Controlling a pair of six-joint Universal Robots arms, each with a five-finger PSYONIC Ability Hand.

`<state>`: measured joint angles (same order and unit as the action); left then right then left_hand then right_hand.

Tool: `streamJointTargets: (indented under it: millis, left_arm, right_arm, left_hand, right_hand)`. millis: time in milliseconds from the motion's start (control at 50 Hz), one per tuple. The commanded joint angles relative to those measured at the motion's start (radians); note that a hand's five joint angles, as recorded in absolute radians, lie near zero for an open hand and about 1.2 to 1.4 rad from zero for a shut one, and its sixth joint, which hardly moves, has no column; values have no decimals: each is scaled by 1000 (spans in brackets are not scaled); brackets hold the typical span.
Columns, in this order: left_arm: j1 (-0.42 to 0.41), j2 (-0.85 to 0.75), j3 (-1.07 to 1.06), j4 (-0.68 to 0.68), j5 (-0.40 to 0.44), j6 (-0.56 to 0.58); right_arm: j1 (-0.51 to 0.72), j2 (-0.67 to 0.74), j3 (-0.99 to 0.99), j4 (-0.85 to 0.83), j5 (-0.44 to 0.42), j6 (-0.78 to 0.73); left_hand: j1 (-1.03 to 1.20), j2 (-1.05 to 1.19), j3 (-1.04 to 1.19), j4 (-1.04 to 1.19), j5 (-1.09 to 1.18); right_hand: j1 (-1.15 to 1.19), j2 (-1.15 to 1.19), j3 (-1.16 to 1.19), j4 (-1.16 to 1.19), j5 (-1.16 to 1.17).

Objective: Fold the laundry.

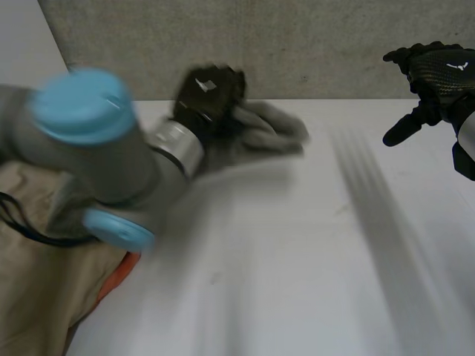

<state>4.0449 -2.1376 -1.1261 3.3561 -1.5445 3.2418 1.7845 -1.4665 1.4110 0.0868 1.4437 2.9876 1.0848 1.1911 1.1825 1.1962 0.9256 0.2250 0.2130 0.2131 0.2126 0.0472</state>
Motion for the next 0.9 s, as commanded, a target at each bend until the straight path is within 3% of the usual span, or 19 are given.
streamJointTargets:
  millis: [20, 40, 180, 260, 360, 540, 700, 800, 900]
  left_arm:
    - [-69, -113, -1, 79, -6, -85]
    - [-76, -110, -9, 80, -3, -99]
    - [-72, 20, -92, 77, -2, -94]
    - [-18, 168, -185, 66, -3, -74]
    - [107, 352, -354, 13, -2, 45]
    - [291, 421, -587, -50, 3, 370]
    - [348, 469, -681, -73, 47, 512]
    - [359, 469, -699, -73, 119, 518]
    - [368, 458, -699, -72, 127, 519]
  right_arm:
    - [0, 31, 0, -4, 0, -4]
    - [0, 40, 0, -4, 0, -9]
    - [10, 110, -6, 10, -2, -108]
    - [12, 127, 5, 22, -3, -206]
    - [44, 133, 35, 60, -20, -311]
    - [206, 158, 160, 58, -106, -351]
    - [306, 184, 290, -99, -62, -351]
    - [308, 187, 347, -192, 6, -352]
    - [293, 186, 385, -216, 49, -352]
  left_hand:
    - [-571, -678, -669, -683, -587]
    - [-910, -1017, -1008, -1022, -926]
    - [-901, -1007, -998, -1012, -916]
    - [-901, -1007, -998, -1012, -916]
    - [-898, -1004, -995, -1009, -913]
    - [-901, -1007, -998, -1012, -916]
    - [-857, -963, -954, -968, -872]
    - [-742, -849, -840, -854, -758]
    - [-593, -699, -690, -704, -608]
  right_hand:
    - [-50, -38, -39, -38, -47]
    - [-50, -38, -39, -38, -47]
    - [-50, -38, -39, -38, -47]
    - [-50, -38, -39, -38, -47]
    - [-50, -38, -39, -38, -47]
    - [-50, -38, -39, -38, -47]
    - [16, 28, 27, 28, 19]
    - [42, 54, 54, 54, 45]
    - [66, 77, 77, 78, 69]
